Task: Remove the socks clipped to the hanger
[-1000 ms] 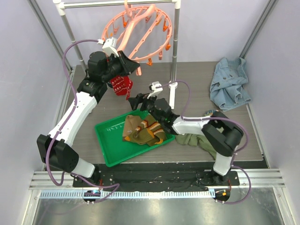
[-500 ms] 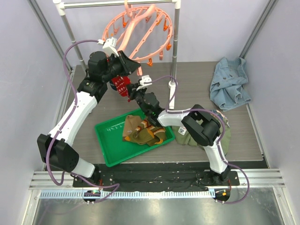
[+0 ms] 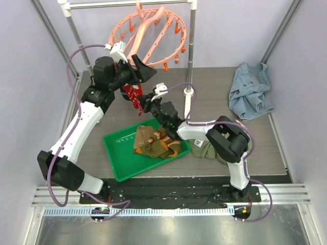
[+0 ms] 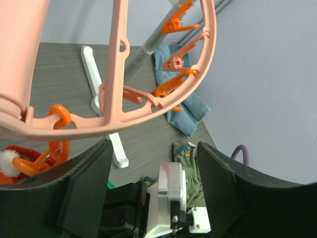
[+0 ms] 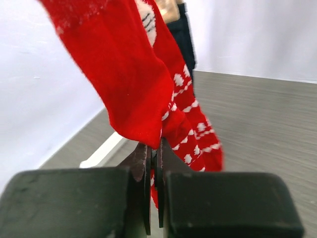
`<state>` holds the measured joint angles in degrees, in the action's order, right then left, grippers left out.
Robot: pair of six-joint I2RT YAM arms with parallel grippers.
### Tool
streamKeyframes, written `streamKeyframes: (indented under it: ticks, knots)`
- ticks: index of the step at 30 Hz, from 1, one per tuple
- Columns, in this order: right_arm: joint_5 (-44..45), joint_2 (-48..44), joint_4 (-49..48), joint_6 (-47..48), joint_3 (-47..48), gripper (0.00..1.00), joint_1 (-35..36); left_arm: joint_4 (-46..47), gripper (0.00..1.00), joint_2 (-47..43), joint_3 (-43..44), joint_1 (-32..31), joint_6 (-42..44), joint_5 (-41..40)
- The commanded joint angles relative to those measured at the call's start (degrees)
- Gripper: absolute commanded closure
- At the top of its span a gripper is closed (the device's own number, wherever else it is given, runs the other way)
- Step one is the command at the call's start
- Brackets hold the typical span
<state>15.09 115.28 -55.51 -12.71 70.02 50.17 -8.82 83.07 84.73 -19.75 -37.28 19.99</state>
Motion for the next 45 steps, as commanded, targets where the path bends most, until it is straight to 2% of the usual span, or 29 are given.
streamKeyframes:
  ticks: [1,6,13,21,34,39,45]
  knots:
    - [-4.8,-7.0,-3.5,-3.8,-2.7,0.99,1.2,-3.6,0.24,-4.7,3.7,0.1,0.1,0.6]
    - [-5.8,-10.1,0.7,-4.1,-4.3,0.99,1.8,-7.7,0.15,-6.2,5.8,0.1,0.9,0.4]
    - [-6.3,-13.3,6.8,-2.6,-4.4,0.99,2.7,-15.2,0.14,-7.5,9.4,0.1,2.6,-0.7]
    - [1.8,-17.5,14.9,3.2,-4.1,0.99,4.8,-23.2,0.17,-9.0,11.7,0.1,7.5,-8.4]
    - [6.4,-23.3,23.3,4.5,-4.5,0.99,6.7,-24.8,0.25,-5.2,13.2,0.1,10.6,-12.2]
    - [5.2,-25.5,24.7,1.0,-4.4,0.99,6.6,-25.5,0.25,-6.9,9.9,0.1,10.7,-12.3]
    - [4.0,-27.8,28.5,-5.8,-3.0,0.99,6.5,-27.7,0.21,-13.9,2.3,0.2,12.7,-14.2]
